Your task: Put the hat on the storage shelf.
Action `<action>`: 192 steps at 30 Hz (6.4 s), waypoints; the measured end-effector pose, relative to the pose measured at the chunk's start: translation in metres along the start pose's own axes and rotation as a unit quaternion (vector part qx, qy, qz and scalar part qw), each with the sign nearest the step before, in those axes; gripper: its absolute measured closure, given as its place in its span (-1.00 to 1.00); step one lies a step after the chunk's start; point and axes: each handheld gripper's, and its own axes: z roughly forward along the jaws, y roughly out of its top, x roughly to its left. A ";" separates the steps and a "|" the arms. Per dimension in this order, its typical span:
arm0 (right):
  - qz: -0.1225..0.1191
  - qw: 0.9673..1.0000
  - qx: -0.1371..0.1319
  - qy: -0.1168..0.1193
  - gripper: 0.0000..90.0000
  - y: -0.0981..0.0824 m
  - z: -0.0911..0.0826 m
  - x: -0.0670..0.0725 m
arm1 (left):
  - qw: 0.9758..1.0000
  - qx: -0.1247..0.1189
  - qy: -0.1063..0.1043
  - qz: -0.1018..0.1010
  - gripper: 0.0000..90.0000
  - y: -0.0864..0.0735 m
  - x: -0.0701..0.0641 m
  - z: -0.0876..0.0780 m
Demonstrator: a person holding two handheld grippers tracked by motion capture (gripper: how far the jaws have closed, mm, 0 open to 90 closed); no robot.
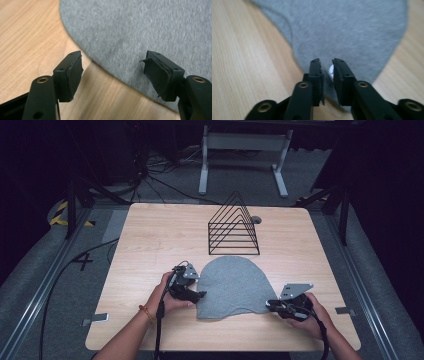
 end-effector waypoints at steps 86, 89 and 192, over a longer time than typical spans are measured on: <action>0.069 0.989 -0.124 -0.031 0.89 0.066 -0.015 -0.042 | 0.994 -0.099 -0.018 0.042 0.90 0.061 -0.004 -0.035; 0.061 0.988 -0.134 -0.038 0.89 0.073 -0.025 -0.042 | 0.993 -0.108 -0.015 0.051 0.90 0.069 -0.005 -0.042; 0.053 0.958 -0.233 -0.159 0.89 0.233 -0.095 -0.164 | 0.974 -0.212 0.067 0.035 0.91 0.235 0.102 -0.129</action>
